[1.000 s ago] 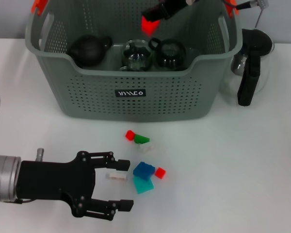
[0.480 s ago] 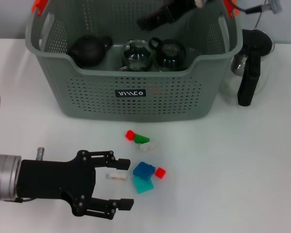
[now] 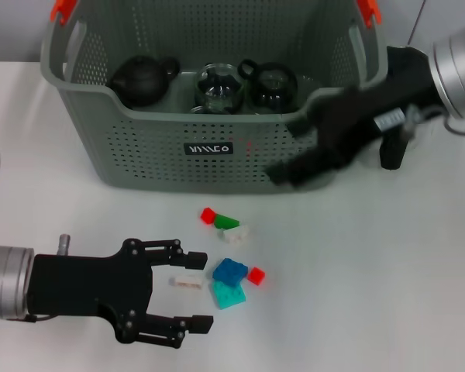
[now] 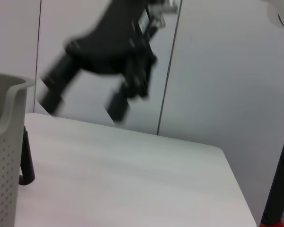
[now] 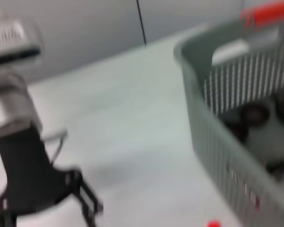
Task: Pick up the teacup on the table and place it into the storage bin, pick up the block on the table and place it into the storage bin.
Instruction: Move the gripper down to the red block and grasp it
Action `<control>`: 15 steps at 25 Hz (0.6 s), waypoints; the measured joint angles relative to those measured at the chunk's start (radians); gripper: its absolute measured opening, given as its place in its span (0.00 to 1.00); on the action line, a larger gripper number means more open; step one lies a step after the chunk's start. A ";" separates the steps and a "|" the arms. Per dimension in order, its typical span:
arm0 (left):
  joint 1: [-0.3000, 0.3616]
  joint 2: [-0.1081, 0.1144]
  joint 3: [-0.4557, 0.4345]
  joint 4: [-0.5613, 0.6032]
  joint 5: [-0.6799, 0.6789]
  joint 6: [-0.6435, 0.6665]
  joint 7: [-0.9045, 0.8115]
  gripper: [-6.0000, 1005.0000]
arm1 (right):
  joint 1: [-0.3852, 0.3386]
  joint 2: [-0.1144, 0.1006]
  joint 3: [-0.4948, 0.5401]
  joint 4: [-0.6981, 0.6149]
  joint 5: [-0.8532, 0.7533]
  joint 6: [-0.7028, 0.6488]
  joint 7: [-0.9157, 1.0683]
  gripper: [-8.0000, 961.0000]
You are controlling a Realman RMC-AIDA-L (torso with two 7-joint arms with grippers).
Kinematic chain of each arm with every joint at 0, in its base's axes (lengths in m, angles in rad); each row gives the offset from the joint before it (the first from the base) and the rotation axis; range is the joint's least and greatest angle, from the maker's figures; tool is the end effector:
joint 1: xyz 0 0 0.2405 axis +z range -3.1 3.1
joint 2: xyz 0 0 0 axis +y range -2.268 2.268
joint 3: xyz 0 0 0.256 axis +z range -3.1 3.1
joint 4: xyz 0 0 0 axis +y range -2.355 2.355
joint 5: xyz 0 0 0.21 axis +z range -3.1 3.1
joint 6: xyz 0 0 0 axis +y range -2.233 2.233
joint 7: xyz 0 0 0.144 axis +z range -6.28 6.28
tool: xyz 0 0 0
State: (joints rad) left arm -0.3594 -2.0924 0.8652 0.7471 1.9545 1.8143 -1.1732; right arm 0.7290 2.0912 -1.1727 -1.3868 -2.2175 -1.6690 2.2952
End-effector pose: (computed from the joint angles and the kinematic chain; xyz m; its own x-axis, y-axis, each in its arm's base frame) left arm -0.2682 0.2562 -0.0090 0.8515 0.1825 0.4915 0.2041 -0.9789 0.0098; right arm 0.0920 0.3601 0.0212 0.9321 -0.3566 -0.0631 -0.3620 -0.9222 -0.1357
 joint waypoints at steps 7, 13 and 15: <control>-0.001 0.002 -0.001 0.000 0.001 -0.012 0.021 0.81 | -0.002 0.006 -0.081 0.017 -0.150 -0.075 0.015 0.92; 0.000 0.001 -0.002 -0.001 0.001 -0.016 0.025 0.81 | 0.053 0.009 -0.248 0.096 -0.226 -0.043 0.069 0.92; 0.001 0.001 -0.002 -0.001 0.001 -0.016 0.029 0.81 | 0.079 0.009 -0.287 0.130 -0.235 -0.029 0.086 0.92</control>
State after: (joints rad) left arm -0.3583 -2.0919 0.8635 0.7458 1.9558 1.7988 -1.1440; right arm 0.8084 2.0999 -1.4595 -1.2568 -2.4524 -1.6978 2.3814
